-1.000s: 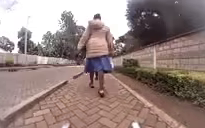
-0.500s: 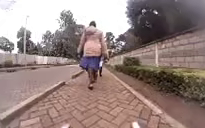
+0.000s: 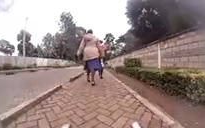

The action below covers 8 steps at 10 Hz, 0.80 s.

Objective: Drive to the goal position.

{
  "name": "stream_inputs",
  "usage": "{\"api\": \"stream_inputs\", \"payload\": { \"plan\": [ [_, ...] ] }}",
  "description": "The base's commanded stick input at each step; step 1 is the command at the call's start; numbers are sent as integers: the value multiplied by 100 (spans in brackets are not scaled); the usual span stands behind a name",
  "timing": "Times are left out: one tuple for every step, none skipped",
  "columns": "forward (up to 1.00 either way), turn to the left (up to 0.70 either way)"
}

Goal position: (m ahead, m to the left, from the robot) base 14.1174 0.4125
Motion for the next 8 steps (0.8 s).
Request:
{"api": "stream_inputs", "payload": {
  "plan": [
    [50,0],
    [50,0],
    [50,0],
    [50,0],
    [50,0],
    [50,0],
    [50,0],
    [50,0]
  ]
}}
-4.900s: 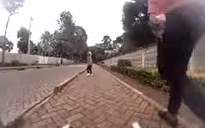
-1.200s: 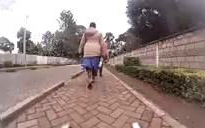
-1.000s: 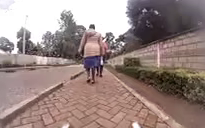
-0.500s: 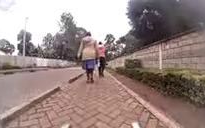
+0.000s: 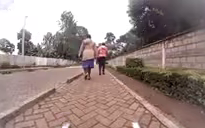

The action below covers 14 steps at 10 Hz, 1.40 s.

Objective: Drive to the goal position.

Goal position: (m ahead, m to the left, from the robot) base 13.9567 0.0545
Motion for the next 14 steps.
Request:
{"api": "stream_inputs", "payload": {
  "plan": [
    [50,0],
    [50,0],
    [50,0],
    [50,0],
    [50,0],
    [50,0],
    [50,0],
    [50,0],
    [50,0],
    [50,0],
    [50,0],
    [50,0],
    [50,0],
    [50,0]
  ]
}}
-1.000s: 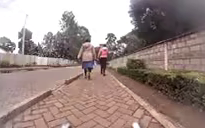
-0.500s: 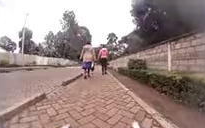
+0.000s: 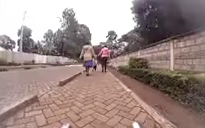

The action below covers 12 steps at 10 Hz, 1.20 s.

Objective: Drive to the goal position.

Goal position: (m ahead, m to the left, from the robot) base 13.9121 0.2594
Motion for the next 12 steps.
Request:
{"api": "stream_inputs", "payload": {
  "plan": [
    [50,0],
    [50,0],
    [50,0],
    [50,0],
    [50,0],
    [50,0],
    [50,0],
    [50,0],
    [50,0],
    [50,0],
    [50,0],
    [50,0]
  ]
}}
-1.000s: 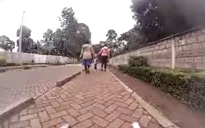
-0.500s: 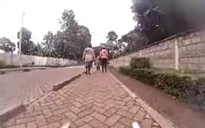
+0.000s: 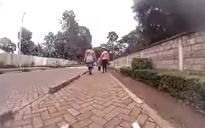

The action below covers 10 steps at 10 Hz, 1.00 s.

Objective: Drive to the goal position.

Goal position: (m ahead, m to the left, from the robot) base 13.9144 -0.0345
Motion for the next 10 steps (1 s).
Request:
{"api": "stream_inputs", "payload": {
  "plan": [
    [50,0],
    [50,0],
    [50,0],
    [50,0],
    [50,0],
    [50,0],
    [50,0],
    [50,0],
    [50,0],
    [50,0]
  ]
}}
